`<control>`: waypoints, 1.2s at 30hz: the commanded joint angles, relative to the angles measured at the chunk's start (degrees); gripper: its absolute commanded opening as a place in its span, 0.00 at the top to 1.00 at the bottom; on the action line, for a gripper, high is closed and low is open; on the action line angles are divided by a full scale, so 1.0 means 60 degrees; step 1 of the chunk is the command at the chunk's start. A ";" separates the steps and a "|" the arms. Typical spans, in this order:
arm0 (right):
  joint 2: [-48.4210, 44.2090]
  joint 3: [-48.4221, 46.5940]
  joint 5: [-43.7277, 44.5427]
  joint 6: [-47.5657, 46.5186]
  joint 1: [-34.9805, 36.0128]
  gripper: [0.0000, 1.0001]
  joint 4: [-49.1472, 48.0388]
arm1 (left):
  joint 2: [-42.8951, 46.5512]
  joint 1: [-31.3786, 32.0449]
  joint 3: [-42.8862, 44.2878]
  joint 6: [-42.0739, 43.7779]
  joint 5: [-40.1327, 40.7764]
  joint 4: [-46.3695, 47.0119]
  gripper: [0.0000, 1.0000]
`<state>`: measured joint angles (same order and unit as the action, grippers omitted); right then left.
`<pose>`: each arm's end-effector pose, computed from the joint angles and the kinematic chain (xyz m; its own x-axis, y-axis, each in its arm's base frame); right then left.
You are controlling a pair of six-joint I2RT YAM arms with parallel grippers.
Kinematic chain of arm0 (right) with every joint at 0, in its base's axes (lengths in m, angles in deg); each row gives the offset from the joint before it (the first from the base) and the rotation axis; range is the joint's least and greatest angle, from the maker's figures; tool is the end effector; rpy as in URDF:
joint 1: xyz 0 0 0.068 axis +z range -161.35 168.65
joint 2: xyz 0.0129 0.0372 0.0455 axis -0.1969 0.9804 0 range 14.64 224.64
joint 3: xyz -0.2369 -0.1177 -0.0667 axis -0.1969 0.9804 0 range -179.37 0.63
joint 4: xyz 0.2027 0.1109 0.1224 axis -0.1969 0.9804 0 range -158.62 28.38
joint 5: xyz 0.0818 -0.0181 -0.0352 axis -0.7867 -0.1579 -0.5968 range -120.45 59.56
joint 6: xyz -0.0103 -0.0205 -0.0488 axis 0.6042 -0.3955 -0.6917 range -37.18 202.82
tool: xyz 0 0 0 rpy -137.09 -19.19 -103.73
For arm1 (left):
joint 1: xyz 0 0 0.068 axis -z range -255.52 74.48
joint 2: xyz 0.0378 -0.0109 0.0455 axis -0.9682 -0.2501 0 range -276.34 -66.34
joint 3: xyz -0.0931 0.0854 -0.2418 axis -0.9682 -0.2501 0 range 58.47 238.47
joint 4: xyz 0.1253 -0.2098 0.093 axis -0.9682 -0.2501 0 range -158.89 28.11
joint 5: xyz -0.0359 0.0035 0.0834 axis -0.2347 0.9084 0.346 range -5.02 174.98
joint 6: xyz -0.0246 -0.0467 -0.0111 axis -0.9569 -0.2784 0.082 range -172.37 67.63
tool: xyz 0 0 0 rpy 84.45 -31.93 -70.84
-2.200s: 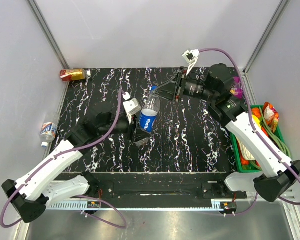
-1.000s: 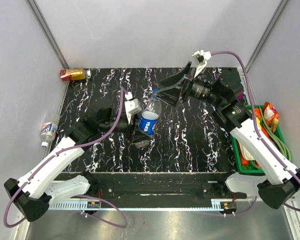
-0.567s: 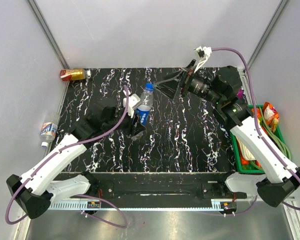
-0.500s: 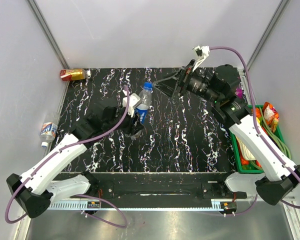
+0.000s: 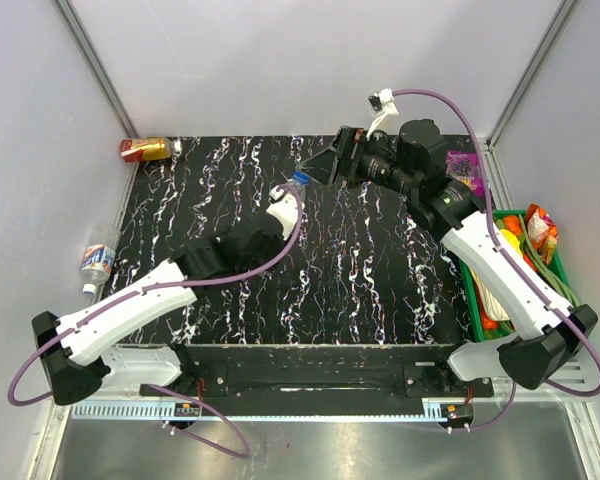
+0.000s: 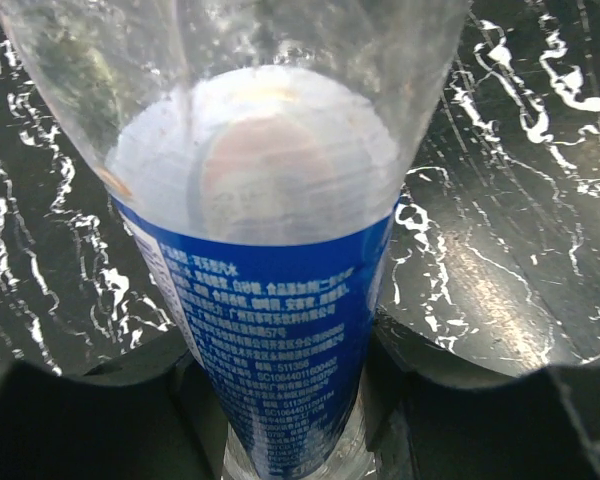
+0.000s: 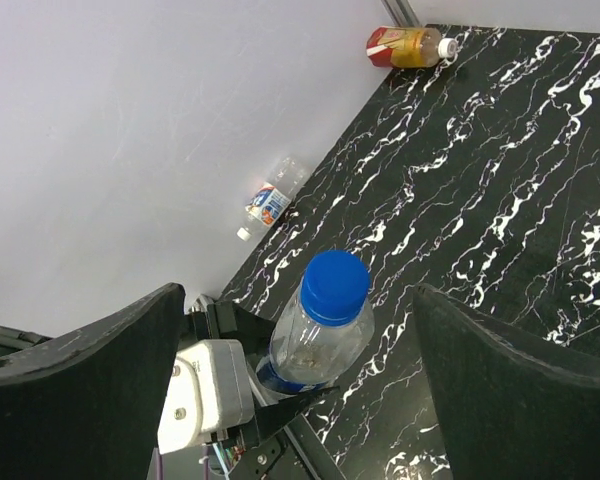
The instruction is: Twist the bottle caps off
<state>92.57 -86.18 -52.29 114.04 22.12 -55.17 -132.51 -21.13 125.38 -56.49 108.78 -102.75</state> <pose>0.2465 0.1790 0.4602 -0.4827 0.2578 -0.8370 -0.6678 0.5099 0.5422 0.1509 -0.1859 0.3495 -0.4148 0.4662 -0.7814 0.5357 0.8193 0.2044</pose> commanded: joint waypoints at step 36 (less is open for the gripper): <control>0.0635 -0.0386 -0.0695 0.0392 0.0017 0.69 0.0409 | -0.0705 0.0808 0.0918 -0.0060 0.1762 -0.0294 1.00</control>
<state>96.37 -86.81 -53.56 116.25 21.97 -50.29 -136.60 -16.58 127.90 -56.95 118.02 -105.94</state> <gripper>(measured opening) 0.402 0.488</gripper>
